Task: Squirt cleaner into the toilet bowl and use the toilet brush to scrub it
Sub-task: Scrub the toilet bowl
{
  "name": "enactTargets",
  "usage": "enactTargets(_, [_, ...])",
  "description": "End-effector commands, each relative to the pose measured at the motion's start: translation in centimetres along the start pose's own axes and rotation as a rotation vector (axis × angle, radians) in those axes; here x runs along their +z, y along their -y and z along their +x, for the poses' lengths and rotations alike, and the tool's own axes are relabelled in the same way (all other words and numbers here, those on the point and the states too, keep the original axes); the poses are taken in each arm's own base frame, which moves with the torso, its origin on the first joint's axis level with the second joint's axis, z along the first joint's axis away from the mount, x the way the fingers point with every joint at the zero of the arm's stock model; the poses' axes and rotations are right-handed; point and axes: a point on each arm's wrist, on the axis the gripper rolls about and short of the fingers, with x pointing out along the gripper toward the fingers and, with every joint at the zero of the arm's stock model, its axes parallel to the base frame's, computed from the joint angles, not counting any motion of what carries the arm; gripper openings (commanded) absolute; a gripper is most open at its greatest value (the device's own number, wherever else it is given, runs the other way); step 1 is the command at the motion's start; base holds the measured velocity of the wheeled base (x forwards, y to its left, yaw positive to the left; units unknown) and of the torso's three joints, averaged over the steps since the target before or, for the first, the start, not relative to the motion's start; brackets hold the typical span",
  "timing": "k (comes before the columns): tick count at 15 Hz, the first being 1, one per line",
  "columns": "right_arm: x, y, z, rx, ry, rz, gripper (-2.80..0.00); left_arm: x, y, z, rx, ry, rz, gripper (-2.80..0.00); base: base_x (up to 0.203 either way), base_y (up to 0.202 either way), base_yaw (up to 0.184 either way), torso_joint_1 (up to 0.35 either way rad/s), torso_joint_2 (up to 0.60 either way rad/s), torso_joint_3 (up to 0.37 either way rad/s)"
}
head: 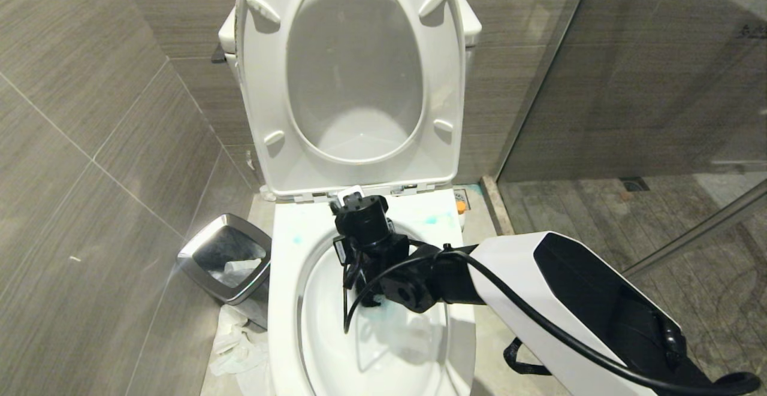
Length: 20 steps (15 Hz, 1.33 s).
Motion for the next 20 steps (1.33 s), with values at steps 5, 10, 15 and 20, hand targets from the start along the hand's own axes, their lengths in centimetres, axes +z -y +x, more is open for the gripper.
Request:
enactTargets(5, [5.9,0.7,-3.9,0.018,0.113,0.051,-2.8,0.0,0.0,0.0,-0.001,0.0,0.0,-2.8,0.0,0.0,0.0,0.0,0.0,0.0])
enactTargets(10, [8.1,0.8,-6.2,0.034,0.136,0.057,-2.8,0.0,0.0,0.0,-0.001,0.002,0.0,-2.8,0.0,0.0,0.0,0.0,0.0,0.0])
enactTargets(15, [4.5,-0.2,-3.5,0.027,0.065,0.022,-2.8,0.0,0.0,0.0,-0.001,-0.001,0.0,-2.8,0.0,0.0,0.0,0.0,0.0,0.0])
enactTargets(20, [0.8,-0.7,-1.1,0.011,-0.004,-0.01,-2.8,0.0,0.0,0.0,-0.001,0.0,0.0,-2.8,0.0,0.0,0.0,0.0,0.0,0.0])
